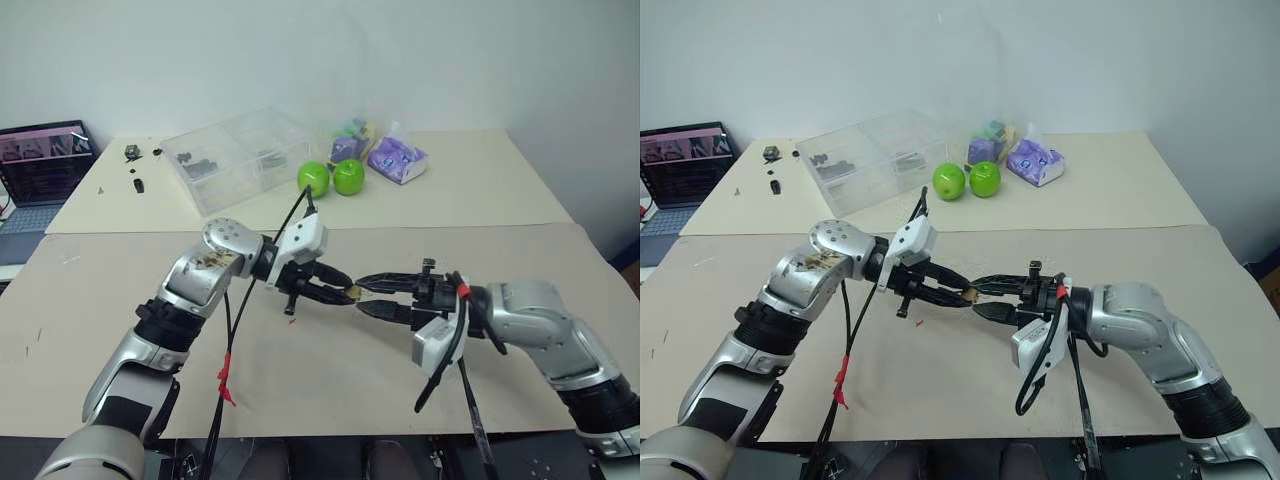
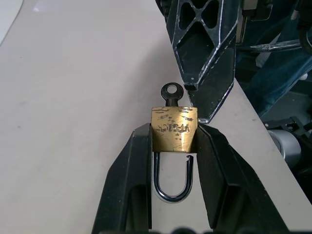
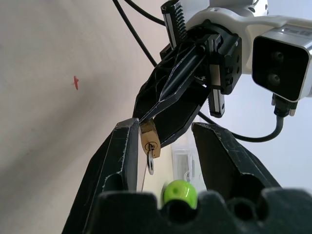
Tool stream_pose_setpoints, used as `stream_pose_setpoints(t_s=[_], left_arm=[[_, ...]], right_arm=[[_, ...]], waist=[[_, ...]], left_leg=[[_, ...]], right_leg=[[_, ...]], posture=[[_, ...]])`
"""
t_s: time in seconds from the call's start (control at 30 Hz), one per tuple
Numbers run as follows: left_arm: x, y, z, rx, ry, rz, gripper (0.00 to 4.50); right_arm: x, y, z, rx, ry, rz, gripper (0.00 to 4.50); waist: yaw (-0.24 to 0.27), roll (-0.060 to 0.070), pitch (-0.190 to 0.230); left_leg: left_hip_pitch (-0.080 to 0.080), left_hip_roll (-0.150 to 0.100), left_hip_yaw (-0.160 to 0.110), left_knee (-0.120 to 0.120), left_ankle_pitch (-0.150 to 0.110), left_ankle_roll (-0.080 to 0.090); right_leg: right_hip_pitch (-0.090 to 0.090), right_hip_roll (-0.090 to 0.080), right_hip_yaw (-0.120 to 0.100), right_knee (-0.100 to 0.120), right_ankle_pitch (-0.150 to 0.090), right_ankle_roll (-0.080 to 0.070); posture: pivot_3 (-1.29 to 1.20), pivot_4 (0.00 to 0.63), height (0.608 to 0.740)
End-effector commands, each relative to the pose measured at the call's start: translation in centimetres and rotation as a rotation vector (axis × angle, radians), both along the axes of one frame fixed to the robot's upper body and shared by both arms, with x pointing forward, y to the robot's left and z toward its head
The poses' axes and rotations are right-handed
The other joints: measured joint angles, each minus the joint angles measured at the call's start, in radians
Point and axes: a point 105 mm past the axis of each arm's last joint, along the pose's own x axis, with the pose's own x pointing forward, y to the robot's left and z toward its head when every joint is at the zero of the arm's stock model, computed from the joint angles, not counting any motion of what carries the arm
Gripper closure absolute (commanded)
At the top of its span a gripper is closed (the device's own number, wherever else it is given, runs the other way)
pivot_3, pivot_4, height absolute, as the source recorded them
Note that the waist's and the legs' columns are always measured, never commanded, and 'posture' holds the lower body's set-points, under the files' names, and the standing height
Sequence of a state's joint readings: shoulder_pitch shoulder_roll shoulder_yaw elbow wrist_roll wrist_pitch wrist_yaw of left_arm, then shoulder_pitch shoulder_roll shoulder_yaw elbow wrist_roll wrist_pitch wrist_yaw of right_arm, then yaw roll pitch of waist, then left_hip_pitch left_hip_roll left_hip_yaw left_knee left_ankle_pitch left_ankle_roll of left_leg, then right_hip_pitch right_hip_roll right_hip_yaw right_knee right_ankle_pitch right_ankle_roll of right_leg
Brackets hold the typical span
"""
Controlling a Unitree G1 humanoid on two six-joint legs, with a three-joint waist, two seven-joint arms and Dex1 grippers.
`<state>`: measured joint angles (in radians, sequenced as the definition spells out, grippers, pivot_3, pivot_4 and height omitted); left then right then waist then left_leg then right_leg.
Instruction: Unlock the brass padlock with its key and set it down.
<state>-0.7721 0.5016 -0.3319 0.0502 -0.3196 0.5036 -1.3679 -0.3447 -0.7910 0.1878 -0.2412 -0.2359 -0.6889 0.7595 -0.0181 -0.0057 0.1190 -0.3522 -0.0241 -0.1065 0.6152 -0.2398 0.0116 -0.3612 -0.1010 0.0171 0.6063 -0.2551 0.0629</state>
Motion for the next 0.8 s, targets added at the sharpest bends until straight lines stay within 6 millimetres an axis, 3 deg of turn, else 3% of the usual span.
stream_pose_setpoints(t_s=[0.03, 0.37, 0.6, 0.8], left_arm=[[-0.6, -0.3, 0.8, -0.011, -0.033, -0.035, 3.68], [-0.5, -0.3, 0.8, 0.003, -0.044, -0.043, 3.68], [-0.5, -0.2, 1.0, 0.006, -0.048, -0.045, 3.68], [-0.5, -0.3, 1.1, 0.003, -0.052, -0.046, 3.68]], right_arm=[[0.0, 0.4, 1.1, 0.017, -0.052, 0.023, 2.27], [0.3, 0.4, 0.7, 0.018, -0.045, 0.020, 2.27], [0.3, -0.8, -0.7, -0.012, -0.019, 0.000, 2.27], [0.5, -0.5, -0.4, -0.001, -0.022, 0.003, 2.27]], waist=[[0.000, 0.000, 0.000], [0.000, 0.000, 0.000], [0.000, 0.000, 0.000], [-0.002, 0.000, 0.000]], left_leg=[[0.000, 0.000, 0.000, 0.000, 0.000, 0.000], [0.000, 0.000, 0.000, 0.000, 0.000, 0.000], [0.000, 0.000, 0.000, 0.000, 0.000, 0.000], [0.000, 0.000, 0.000, 0.000, 0.000, 0.000]], right_leg=[[0.000, 0.000, 0.000, 0.000, 0.000, 0.000], [0.000, 0.000, 0.000, 0.000, 0.000, 0.000], [0.000, 0.000, 0.000, 0.000, 0.000, 0.000], [0.000, 0.000, 0.000, 0.000, 0.000, 0.000]], posture=[[0.00, 0.150, 0.740], [0.00, 0.150, 0.740], [0.00, 0.150, 0.740], [0.00, 0.150, 0.740]])
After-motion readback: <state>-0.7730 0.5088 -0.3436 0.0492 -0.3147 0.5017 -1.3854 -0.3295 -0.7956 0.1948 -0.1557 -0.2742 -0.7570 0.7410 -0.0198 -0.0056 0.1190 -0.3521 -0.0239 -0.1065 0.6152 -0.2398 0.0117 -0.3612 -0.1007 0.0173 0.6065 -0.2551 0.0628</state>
